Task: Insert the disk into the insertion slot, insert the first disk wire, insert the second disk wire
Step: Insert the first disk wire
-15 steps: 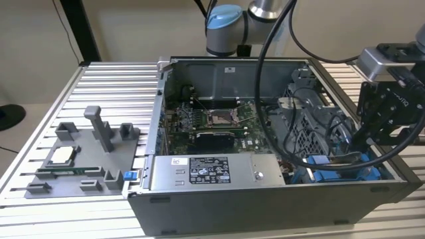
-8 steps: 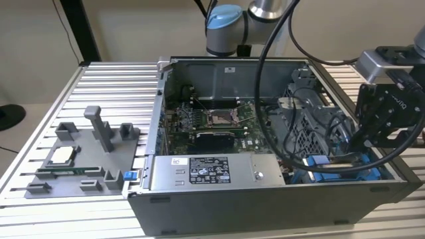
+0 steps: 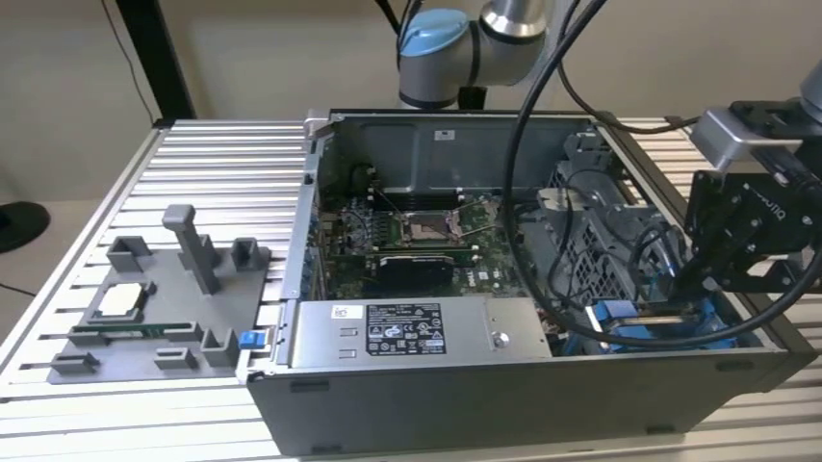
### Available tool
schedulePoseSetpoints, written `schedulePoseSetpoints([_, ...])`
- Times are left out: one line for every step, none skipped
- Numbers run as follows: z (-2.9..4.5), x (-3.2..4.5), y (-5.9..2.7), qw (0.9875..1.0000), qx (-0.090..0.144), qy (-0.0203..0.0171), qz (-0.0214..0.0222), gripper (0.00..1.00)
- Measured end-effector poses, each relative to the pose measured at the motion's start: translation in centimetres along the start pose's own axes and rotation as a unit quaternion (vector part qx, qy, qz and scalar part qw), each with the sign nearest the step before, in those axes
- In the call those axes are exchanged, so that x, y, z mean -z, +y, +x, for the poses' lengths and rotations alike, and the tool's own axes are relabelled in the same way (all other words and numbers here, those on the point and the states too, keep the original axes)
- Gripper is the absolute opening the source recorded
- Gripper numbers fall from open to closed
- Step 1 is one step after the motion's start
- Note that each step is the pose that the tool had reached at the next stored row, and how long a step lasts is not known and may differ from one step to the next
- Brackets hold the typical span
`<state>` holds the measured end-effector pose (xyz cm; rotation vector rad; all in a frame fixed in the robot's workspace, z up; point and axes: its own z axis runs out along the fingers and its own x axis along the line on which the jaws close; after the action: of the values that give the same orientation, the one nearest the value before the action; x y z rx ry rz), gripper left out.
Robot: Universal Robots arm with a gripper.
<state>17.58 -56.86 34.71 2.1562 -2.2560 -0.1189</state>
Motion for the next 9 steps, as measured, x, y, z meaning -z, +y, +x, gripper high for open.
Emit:
schedulePoseSetpoints([0.0,-0.04,-0.02,1.0,0.005,0.0004,-0.0003,0.0])
schedulePoseSetpoints([0.01,-0.05,-0.02,1.0,0.009,0.0008,-0.0004,0.0])
schedulePoseSetpoints([0.01,-0.06,-0.02,0.9999,0.01,0.0009,-0.0005,0.0])
schedulePoseSetpoints([0.01,-0.09,-0.03,0.9999,0.01,0.0008,-0.0005,0.0])
schedulePoseSetpoints([0.01,-0.13,-0.03,0.9999,0.01,0.0008,-0.0006,0.0])
schedulePoseSetpoints([0.01,-0.17,-0.04,0.9999,0.01,0.0008,-0.0005,0.0])
schedulePoseSetpoints([0.01,-0.22,-0.04,0.9999,0.01,0.0009,-0.0006,0.0])
schedulePoseSetpoints([0.01,-0.25,-0.04,0.9999,0.01,0.001,-0.0005,0.0])
schedulePoseSetpoints([0.01,-0.27,-0.04,0.9999,0.01,0.0011,-0.0005,0.0])
